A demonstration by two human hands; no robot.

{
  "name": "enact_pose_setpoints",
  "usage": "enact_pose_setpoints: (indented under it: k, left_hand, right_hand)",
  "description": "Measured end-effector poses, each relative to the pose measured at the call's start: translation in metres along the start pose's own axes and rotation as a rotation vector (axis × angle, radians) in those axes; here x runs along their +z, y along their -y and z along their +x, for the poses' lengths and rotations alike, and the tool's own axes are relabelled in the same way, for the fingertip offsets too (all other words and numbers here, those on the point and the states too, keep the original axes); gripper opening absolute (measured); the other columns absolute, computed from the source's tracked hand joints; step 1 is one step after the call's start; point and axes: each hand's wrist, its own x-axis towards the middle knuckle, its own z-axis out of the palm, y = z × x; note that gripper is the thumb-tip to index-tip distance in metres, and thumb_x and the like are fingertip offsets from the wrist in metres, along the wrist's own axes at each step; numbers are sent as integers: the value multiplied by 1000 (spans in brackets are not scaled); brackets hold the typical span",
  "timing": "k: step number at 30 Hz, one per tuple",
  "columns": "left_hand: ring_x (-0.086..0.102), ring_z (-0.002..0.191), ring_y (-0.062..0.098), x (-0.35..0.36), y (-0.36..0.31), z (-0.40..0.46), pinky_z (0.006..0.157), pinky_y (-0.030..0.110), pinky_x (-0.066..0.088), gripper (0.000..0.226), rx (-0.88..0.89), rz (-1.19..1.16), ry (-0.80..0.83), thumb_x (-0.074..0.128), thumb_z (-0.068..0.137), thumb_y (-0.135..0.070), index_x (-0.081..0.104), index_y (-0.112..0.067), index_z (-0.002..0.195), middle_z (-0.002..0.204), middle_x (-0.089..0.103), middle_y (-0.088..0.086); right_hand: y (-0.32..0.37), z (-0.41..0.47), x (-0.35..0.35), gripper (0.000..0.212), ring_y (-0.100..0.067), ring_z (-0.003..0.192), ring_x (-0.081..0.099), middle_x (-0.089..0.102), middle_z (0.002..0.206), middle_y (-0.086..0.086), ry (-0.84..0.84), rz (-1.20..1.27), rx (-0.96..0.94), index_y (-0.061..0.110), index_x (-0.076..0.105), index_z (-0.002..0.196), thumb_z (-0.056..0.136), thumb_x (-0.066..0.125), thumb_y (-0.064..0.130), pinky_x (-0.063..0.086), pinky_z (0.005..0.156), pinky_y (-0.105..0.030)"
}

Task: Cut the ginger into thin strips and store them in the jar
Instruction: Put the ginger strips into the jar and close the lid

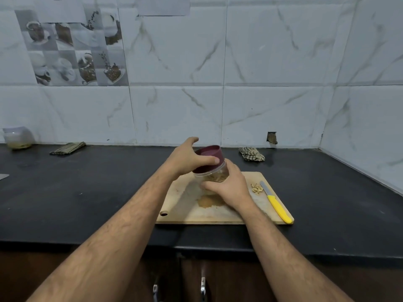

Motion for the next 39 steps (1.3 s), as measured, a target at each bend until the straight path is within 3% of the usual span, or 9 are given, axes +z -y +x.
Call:
enact_pose_setpoints:
  k: [3, 8, 13, 17, 21, 25, 29, 33, 39]
  left_hand:
    - [60, 112, 13, -9, 4, -2, 90, 29, 54, 107, 100, -180, 196, 86, 68, -27, 22, -30, 154, 137, 51, 6]
    - [41, 133, 13, -1, 4, -4, 104, 30, 41, 114, 145, -131, 88, 78, 61, -58, 18, -33, 155, 148, 36, 2]
    - [58, 114, 15, 3, 10, -2, 100, 32, 48, 127, 114, -224, -9, 85, 52, -55, 15, -35, 155, 124, 49, 1]
    - [61, 118, 19, -2, 14, 0, 102, 36, 50, 122, 115, -439, 84, 85, 56, -41, 14, -37, 154, 135, 54, 6]
    - [46, 130, 13, 6, 11, -3, 97, 25, 39, 97, 104, -404, 28, 75, 84, -29, 11, -32, 157, 149, 41, 4]
    - [54, 119, 10, 21, 7, -6, 98, 25, 39, 109, 95, -289, -60, 78, 78, -48, 5, -29, 158, 130, 54, -2]
    - [63, 109, 11, 21, 6, -4, 97, 29, 49, 118, 98, -304, -70, 88, 70, -38, 8, -34, 157, 120, 60, -3]
    - [69, 103, 17, 1, 8, -2, 93, 31, 52, 115, 120, -452, 147, 85, 61, -36, 16, -38, 154, 121, 63, 7]
    - [59, 119, 15, 1, 20, -7, 105, 35, 46, 91, 93, -428, -11, 79, 67, -33, 36, -26, 147, 125, 59, 1]
  right_hand:
    - [-3, -3, -8, 72, -11, 101, 68, 72, 107, 5, 140, 317, 67, 28, 60, 117, 52, 91, 40, 57, 89, -36]
    - [3, -6, -4, 61, -14, 101, 69, 73, 108, 0, 151, 425, 79, 18, 58, 120, 68, 90, 14, 57, 82, -28]
    - [2, -6, -4, 58, -13, 99, 70, 73, 108, -1, 145, 453, 72, 19, 59, 118, 69, 90, 14, 58, 84, -33]
    - [1, -6, -6, 66, -15, 103, 69, 72, 112, -1, 132, 487, 73, 19, 57, 124, 66, 90, 23, 58, 82, -31]
    - [2, -7, -4, 61, -7, 98, 67, 70, 106, 7, 13, 340, 60, 31, 58, 114, 62, 91, 33, 57, 79, -28]
    - [4, -3, 1, 66, -6, 98, 61, 63, 106, 10, -99, 146, 39, 34, 58, 107, 49, 85, 53, 54, 79, -28]
    - [6, -6, -3, 60, -7, 97, 65, 68, 105, 8, 3, 255, 29, 28, 59, 112, 61, 90, 35, 51, 74, -21]
    - [1, -6, -10, 71, -16, 107, 68, 71, 115, -1, 205, 539, 58, 19, 57, 127, 65, 87, 33, 57, 86, -33]
    - [3, -6, -4, 59, -6, 97, 68, 72, 104, 7, 9, 358, 67, 27, 59, 115, 66, 91, 29, 55, 78, -24]
